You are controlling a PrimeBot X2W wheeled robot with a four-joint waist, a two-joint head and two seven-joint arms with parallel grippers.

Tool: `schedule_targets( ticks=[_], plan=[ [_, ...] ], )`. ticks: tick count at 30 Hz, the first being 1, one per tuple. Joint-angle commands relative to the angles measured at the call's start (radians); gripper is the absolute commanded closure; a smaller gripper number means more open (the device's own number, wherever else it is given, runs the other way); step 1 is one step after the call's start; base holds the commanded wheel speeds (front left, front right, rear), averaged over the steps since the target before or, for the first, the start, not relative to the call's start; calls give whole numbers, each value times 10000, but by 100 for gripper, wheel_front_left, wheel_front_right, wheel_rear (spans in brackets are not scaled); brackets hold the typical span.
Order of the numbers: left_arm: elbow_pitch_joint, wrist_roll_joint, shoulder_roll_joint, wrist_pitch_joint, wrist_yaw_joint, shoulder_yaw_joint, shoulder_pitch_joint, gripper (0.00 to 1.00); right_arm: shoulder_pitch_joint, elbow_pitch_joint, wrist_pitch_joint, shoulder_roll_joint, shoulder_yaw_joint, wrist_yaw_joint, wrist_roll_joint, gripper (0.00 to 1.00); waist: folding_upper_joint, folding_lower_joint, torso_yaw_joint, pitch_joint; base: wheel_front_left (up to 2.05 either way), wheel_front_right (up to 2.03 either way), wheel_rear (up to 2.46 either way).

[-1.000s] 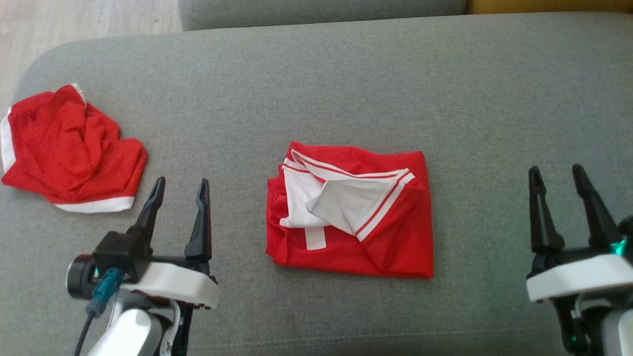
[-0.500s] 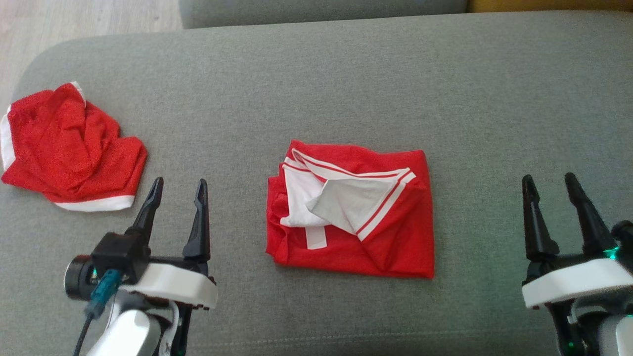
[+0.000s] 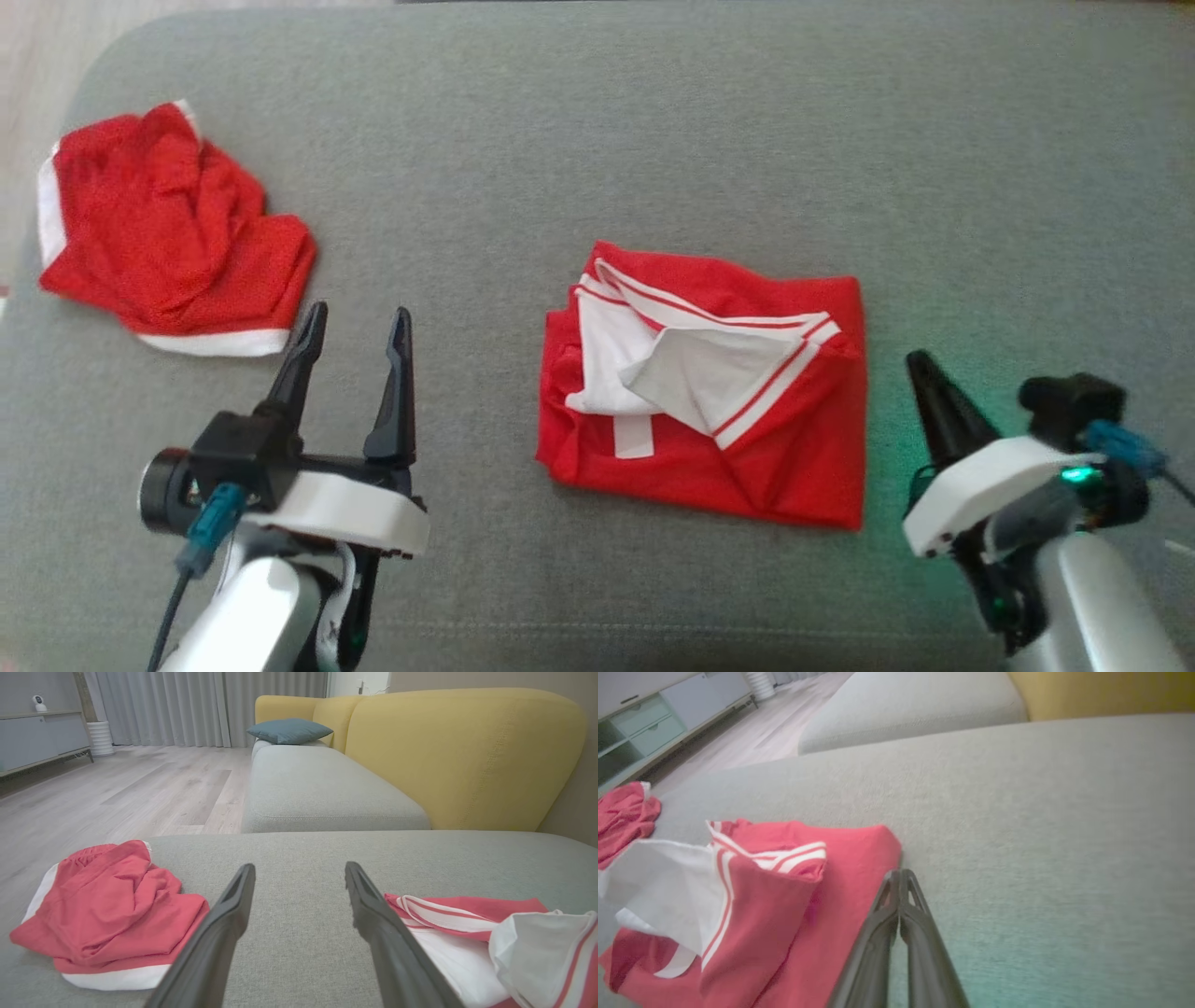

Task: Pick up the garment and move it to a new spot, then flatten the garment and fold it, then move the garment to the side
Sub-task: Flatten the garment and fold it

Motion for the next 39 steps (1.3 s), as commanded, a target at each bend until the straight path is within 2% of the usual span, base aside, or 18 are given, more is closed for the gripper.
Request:
schedule_targets(
  ticks=[1, 5, 6, 24, 27, 29, 30, 31, 32, 39],
  plan=[
    [-222, 90, 97, -127, -17, 324, -457, 0, -387, 176, -109, -114, 427, -7, 103, 100, 0, 0, 211, 97, 0, 0, 0],
    [-134, 111, 24, -153, -78, 318, -524, 0, -839, 896, -442, 8, 1074, -7, 360, 100, 0, 0, 455, 142, 0, 0, 0],
    [-107, 120, -4, -163, -84, 333, -528, 0, -971, 1063, -548, 51, 1497, -7, 518, 100, 0, 0, 528, 141, 0, 0, 0],
    [19, 188, -69, -199, -147, 395, -396, 0, -1321, 1673, -513, 200, 5720, -7, 2379, 100, 0, 0, 463, -16, 0, 0, 0],
    [57, 188, -61, -201, -136, 409, -342, 0, -1502, 1548, -915, 52, 5978, -7, 2498, 100, 0, 0, 386, -109, 0, 0, 0],
    [96, 180, -38, -202, -129, 426, -279, 0, -1566, 1284, -1408, -61, 5769, -7, 2408, 100, 0, 0, 320, -229, 0, 0, 0],
    [112, 175, -27, -202, -118, 434, -236, 0, -1556, 1116, -1605, -113, 5579, -7, 2326, 78, 0, 0, 284, -307, 0, 0, 0],
    [122, 173, -17, -203, -100, 441, -187, 0, -1514, 934, -1765, -164, 5315, -7, 2212, 7, 0, 0, 245, -385, 0, 0, 0],
    [124, 172, -7, -203, -77, 447, -138, 0, -1438, 757, -1872, -203, 4955, -7, 2081, 0, 0, 0, 204, -467, 0, 0, 0],
    [103, 159, 119, -184, 94, 488, 224, 0, -365, -818, -1826, -120, 1831, -7, 532, 0, 0, 0, -111, -968, 0, 0, 0]
  ],
)
